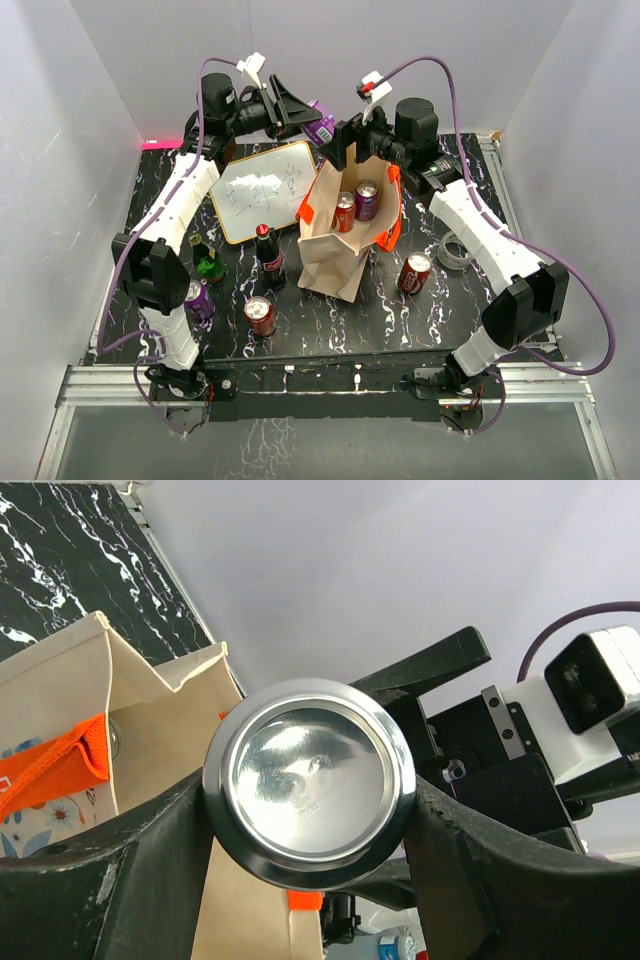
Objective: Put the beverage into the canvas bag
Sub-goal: Pick up the drink from the canvas bag.
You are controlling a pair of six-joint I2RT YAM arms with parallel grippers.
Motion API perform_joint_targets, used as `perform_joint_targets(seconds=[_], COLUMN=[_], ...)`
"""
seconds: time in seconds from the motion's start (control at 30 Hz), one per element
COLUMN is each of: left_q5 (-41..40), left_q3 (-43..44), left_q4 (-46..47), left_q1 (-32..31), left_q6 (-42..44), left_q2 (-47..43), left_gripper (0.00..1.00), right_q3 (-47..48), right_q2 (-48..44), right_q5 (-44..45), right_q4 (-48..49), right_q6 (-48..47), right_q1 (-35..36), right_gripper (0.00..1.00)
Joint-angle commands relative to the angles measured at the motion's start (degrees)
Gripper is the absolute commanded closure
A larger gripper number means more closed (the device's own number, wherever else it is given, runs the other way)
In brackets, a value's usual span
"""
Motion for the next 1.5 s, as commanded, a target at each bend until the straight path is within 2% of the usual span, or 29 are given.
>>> perform_joint_targets(seconds=[0.0,0.43,0.7,0.77,0.83,0.9,1.2,1.27,1.33,1.37,1.4,1.47], left_q5=[1.18,1.03,0.77,0.77,0.77,0.77,1.14,1.20,1.29,1.30,1.31,1.11], left_q3=[-0.75,-2.58,-2.61,-2.70,-2.63,-2.49,-2.50,-2.54,-2.35,-2.24,-2.27,-2.55], left_q4=[8.01,9.79,8.72,8.62,8.70,8.70,8.97,9.00,9.13,9.16,8.96,8.52], left_q1=[0.60,0.59,0.60,0.60,0.60,0.60,0.60,0.60,0.59,0.60,0.60,0.59], left_q6=[-6.19,-8.33,-7.60,-7.63,-7.65,-7.67,-7.67,-7.60,-7.72,-7.86,-7.94,-8.03], left_q2=[-4.14,-6.34,-6.90,-6.69,-6.64,-6.46,-6.28,-6.21,-5.86,-5.70,-5.53,-5.34], left_gripper=[1.00,1.00,1.00,1.00,1.00,1.00,1.00,1.00,1.00,1.00,1.00,1.00], right_q3=[1.13,-2.69,-3.42,-2.82,-2.21,-1.70,0.21,0.30,0.41,0.55,0.72,1.04], right_q2=[-1.74,-2.27,-3.47,-3.34,-3.14,-2.88,-2.02,-1.98,-2.03,-2.00,-2.03,-2.33], right_q5=[-2.36,-3.18,-3.44,-3.33,-3.04,-2.65,-2.82,-3.03,-3.28,-3.26,-3.07,-1.97], right_q4=[4.20,6.82,7.12,7.35,7.42,7.45,7.48,7.39,7.29,7.29,7.29,7.24], right_q6=[1.00,0.74,1.41,1.61,1.92,2.21,3.18,3.35,3.54,3.61,3.64,3.66], right_q1=[-0.03,-0.08,-0.22,-0.18,-0.15,-0.22,-0.81,-0.97,-1.14,-1.21,-1.28,-1.47], right_gripper=[0.10,0.12,0.36,0.34,0.26,0.22,0.25,0.31,0.42,0.50,0.66,0.89])
